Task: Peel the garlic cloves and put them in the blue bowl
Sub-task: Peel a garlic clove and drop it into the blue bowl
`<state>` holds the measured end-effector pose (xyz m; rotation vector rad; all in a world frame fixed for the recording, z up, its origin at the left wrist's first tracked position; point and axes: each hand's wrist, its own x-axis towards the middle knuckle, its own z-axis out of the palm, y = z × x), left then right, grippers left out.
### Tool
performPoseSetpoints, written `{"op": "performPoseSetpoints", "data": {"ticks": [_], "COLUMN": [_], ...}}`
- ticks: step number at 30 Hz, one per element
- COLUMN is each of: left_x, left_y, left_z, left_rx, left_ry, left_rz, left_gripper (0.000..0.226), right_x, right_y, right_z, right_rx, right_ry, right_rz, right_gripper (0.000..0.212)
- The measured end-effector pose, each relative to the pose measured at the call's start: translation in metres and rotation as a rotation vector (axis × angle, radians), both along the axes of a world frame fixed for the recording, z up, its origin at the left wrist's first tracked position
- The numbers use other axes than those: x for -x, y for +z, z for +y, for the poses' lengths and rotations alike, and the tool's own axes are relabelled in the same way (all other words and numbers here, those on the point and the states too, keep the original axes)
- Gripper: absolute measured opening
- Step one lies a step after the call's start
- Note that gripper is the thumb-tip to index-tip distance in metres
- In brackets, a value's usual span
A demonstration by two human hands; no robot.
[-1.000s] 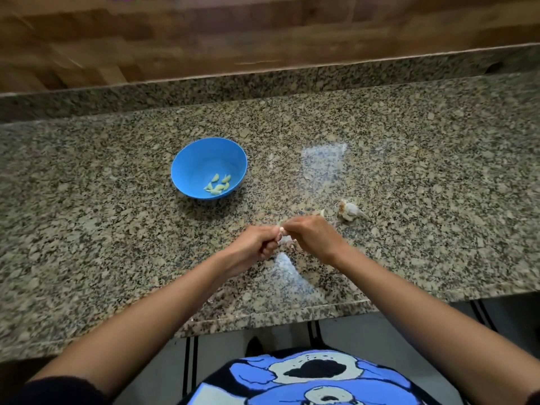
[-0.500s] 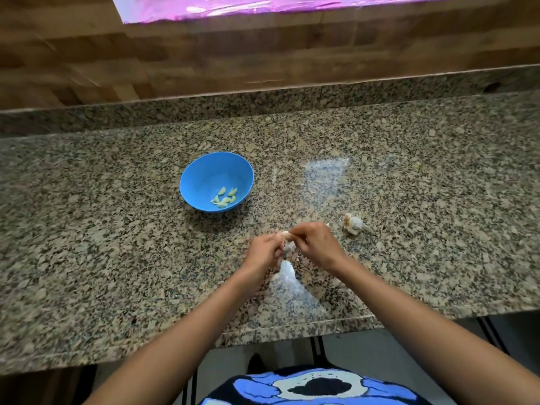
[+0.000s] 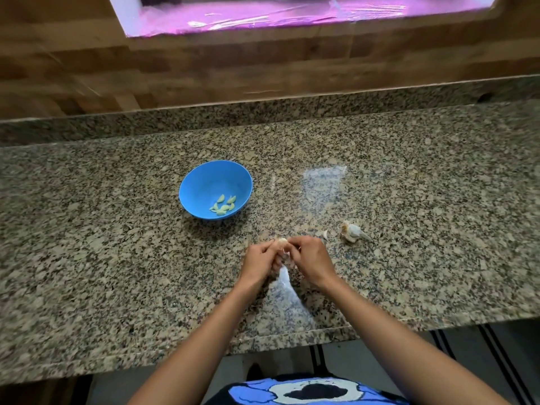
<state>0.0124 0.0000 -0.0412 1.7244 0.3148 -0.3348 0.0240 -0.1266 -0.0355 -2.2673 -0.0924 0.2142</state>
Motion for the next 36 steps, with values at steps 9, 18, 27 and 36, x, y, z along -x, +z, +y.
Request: {"op": "performPoseSetpoints", "data": {"ticks": [9, 18, 27, 36], "left_x": [0.004, 0.014, 0.006, -0.001], "left_y": [0.011, 0.013, 0.016, 0.006], "left_z": [0.010, -0.020, -0.004, 0.007], "left_rx": [0.204, 0.523, 0.648, 0.534], "left_ry": [0.075, 0.526, 0.324, 0.292], "left_rz": [-0.036, 0.075, 0.163, 0.137], "left_gripper": [0.017, 0.023, 0.023, 0.022], "right_x": [-0.001, 0.017, 0.012, 0.020], "right_y": [-0.002, -0.009, -0.010, -0.020], "right_z": [-0.010, 0.014, -0.005, -0.011], "right_rx": [-0.009, -0.385, -0.151, -0.137], "right_ry": [0.047, -0.356, -0.128, -0.225], "right_rz": [-0.045, -0.044, -0.319, -0.059], "right_gripper": [0.015, 0.012, 0.017, 0.021]}}
